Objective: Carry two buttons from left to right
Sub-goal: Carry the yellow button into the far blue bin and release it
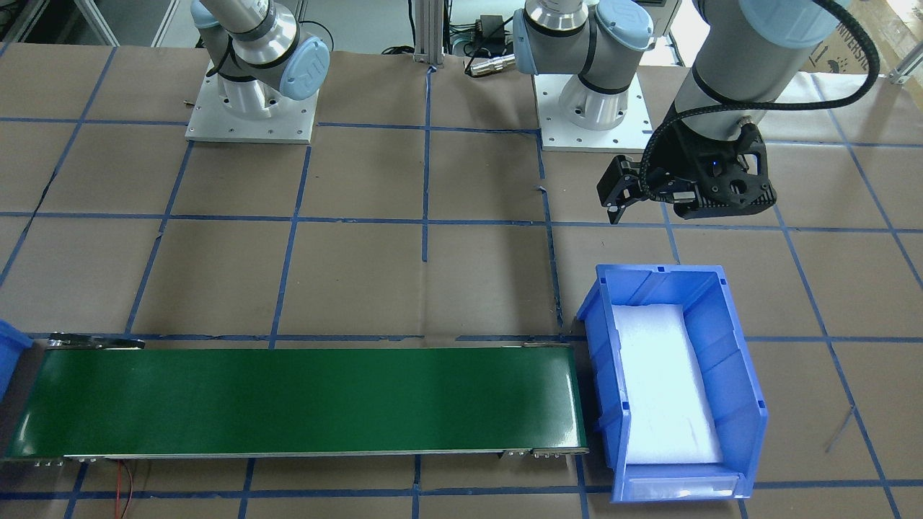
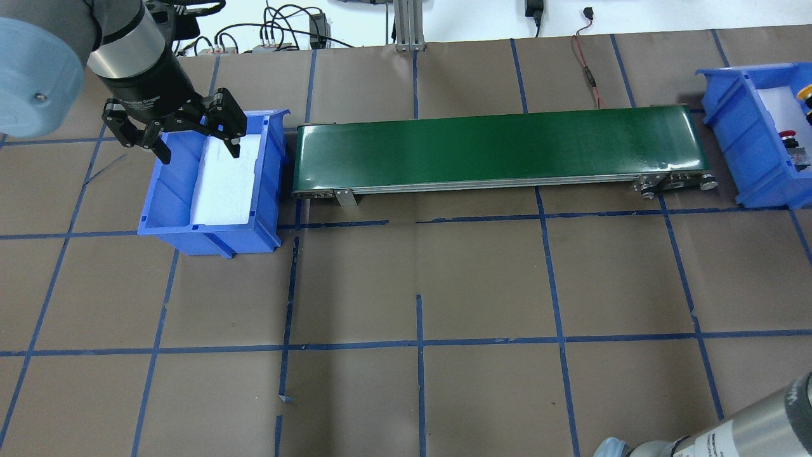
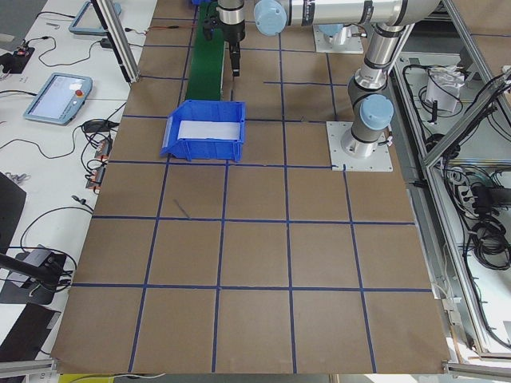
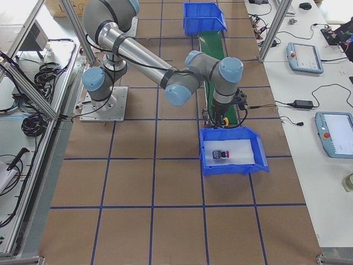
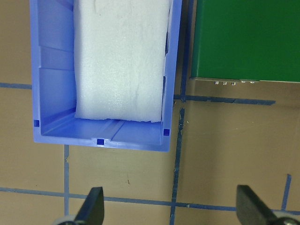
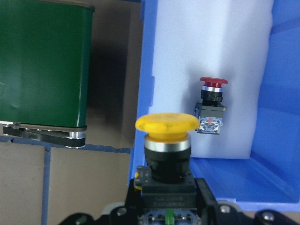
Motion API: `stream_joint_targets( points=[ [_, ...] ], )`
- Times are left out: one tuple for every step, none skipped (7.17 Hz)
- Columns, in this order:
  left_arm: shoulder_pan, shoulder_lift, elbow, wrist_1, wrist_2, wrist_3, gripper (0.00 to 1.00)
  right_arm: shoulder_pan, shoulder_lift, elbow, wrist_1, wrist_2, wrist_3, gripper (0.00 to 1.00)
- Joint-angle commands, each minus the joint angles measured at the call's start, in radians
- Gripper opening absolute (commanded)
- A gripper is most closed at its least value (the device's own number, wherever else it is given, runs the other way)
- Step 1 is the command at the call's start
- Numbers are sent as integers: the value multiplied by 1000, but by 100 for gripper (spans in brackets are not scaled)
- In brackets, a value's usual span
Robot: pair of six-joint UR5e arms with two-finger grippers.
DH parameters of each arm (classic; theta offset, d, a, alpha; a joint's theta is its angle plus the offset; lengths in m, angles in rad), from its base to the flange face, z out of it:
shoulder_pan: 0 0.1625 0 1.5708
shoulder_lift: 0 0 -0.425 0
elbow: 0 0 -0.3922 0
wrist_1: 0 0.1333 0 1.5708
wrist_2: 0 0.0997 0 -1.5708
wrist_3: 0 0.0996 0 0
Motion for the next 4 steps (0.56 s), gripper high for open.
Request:
stream_joint_targets(
  points=[
    [-2,0,-2,0,0,0,100,-10,116,-112,1,3,-13,9],
    [-2,1,-2,0,0,0,100,-8,168,-143,-8,8,-13,9],
    [-5,1,-2,0,0,0,100,-8,209,-152,-12,12,-13,9],
    [-8,-1,-3,-2,0,0,100,-11,220,-152,-28,12,-13,9]
  ],
)
